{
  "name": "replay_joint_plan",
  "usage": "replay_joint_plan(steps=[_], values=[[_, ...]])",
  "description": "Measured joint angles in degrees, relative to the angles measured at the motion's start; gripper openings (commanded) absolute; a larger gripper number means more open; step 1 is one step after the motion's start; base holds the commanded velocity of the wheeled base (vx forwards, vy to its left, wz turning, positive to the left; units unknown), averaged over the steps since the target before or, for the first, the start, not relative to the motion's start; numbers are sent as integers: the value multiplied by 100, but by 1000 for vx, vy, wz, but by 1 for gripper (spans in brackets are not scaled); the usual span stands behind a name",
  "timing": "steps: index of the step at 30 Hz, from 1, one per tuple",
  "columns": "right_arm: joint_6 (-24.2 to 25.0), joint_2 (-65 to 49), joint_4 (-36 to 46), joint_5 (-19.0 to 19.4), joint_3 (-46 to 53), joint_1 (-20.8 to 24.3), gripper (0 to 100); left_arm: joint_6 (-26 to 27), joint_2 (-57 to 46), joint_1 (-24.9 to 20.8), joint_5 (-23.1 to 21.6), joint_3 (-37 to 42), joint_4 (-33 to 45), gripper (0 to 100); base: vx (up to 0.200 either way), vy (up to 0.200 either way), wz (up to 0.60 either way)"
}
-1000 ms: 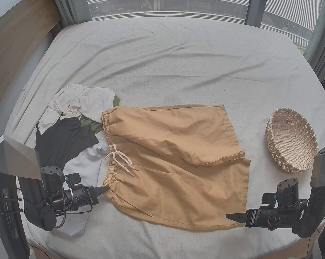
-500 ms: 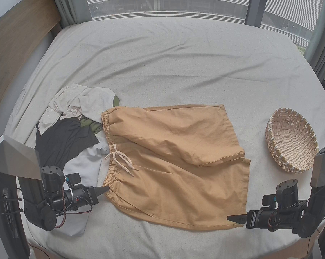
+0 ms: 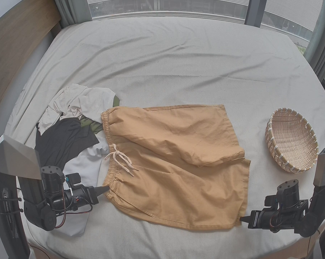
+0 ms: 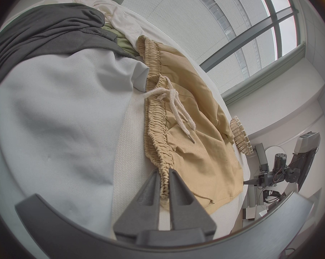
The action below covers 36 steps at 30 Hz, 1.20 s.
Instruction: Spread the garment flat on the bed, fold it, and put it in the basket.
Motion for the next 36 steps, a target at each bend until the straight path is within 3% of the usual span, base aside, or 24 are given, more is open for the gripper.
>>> replay_joint_plan(steps=[6, 7, 17, 33, 34, 36], values=[[-49, -295, 362, -2, 0, -83, 0, 6, 0, -18, 0, -2, 0, 0, 0, 0, 0], [-63, -307, 373, 0, 0, -105, 100, 9, 0, -20, 0, 0, 0, 0, 0, 0, 0], [-88, -174, 249, -2, -2, -96, 100, 13, -7, -29, 0, 0, 0, 0, 0, 0, 0], [49, 569, -624, 5, -2, 11, 100, 13, -71, -27, -2, 1, 0, 0, 0, 0, 0], [107, 628, -678, 5, -2, 46, 0, 11, -74, -27, -2, 1, 0, 0, 0, 0, 0], [268, 697, -777, 2, -2, 100, 0, 13, -79, -27, -2, 1, 2, 0, 0, 0, 0]])
